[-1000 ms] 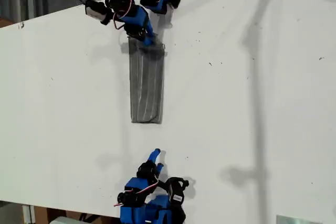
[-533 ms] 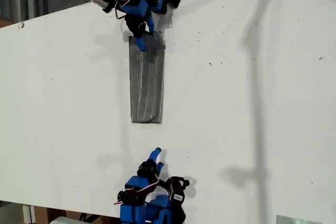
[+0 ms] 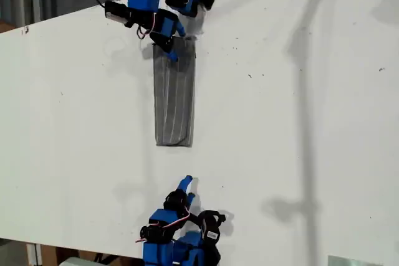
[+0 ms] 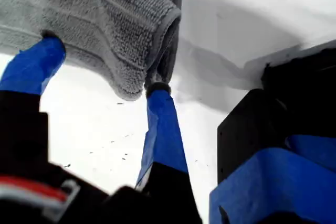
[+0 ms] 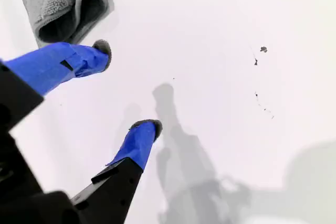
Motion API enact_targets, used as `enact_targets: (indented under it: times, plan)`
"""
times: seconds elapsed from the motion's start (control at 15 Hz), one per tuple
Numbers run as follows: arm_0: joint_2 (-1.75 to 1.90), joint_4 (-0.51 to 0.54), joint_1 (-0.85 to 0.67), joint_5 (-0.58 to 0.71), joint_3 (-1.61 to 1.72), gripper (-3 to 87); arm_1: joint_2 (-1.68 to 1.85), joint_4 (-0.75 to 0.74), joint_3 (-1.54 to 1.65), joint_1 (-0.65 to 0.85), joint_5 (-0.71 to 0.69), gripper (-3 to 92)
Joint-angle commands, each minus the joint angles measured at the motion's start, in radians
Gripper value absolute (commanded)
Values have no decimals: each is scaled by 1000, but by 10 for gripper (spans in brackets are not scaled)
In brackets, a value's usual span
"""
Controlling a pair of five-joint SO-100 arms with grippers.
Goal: Grasp corners of a square towel and fold twice.
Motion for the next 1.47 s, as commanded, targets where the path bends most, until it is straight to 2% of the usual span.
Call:
enact_targets:
  times: [0.0, 0.33, 0.67, 0.8, 1.4]
  plan:
    - [-8, -18, 11, 12, -58, 244, -80, 37, -92, 83, -64, 353]
    - [-14, -29, 17, 18, -67, 244, -256, -28, -80, 219, -132, 362]
    - [-18, -34, 31, 15, -72, 244, -356, -95, -58, 232, -130, 352]
    - [-18, -38, 37, 8, -69, 244, -388, -175, -9, 242, -138, 349]
    - [-26, -25, 40, -8, -86, 244, -721, -288, -341, -49, -156, 336]
